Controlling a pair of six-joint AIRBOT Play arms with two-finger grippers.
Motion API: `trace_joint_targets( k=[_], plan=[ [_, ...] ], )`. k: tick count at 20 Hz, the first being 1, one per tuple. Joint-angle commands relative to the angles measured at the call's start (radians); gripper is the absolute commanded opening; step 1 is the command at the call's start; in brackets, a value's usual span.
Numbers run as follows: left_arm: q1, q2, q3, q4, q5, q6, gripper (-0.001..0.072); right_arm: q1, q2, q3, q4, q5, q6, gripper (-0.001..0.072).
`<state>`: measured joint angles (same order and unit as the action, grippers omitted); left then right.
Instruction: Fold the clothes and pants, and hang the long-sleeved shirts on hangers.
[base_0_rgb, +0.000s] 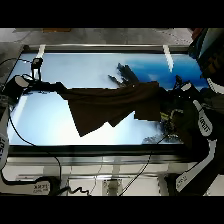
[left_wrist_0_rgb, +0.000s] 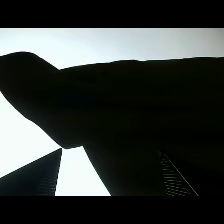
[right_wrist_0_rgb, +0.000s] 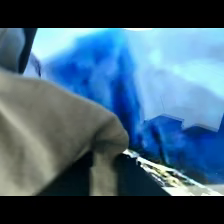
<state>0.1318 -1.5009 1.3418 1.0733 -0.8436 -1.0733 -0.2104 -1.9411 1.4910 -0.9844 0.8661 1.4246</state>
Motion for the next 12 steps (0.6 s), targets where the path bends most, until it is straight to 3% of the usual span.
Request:
trace_joint_targets(
  k=[1,3,5,8,12],
  plan=[
    [0.021,0.0,0.0,-0.001,-0.088,-0.002,0.0673,0.011,-0.004,0.02,0.005,0.054,-0.058,0.0018],
    [0.046,0.001,0.0,-0.001,-0.164,-0.026,0.0297,0.011,0.008,0.047,-0.008,0.102,-0.096,0.0017],
    [0.079,0.006,0.0,-0.002,-0.247,-0.037,0.0009,0.011,0.046,0.065,-0.045,0.127,-0.102,0.0016],
    [0.129,0.072,-0.046,-0.001,-0.357,-0.039,0.0008,0.011,0.134,0.055,-0.067,0.128,-0.101,0.0014],
    [0.166,0.29,-0.373,-0.055,-0.301,-0.043,0.0009,0.011,0.257,-0.045,-0.066,0.102,-0.102,0.0014]
  ],
)
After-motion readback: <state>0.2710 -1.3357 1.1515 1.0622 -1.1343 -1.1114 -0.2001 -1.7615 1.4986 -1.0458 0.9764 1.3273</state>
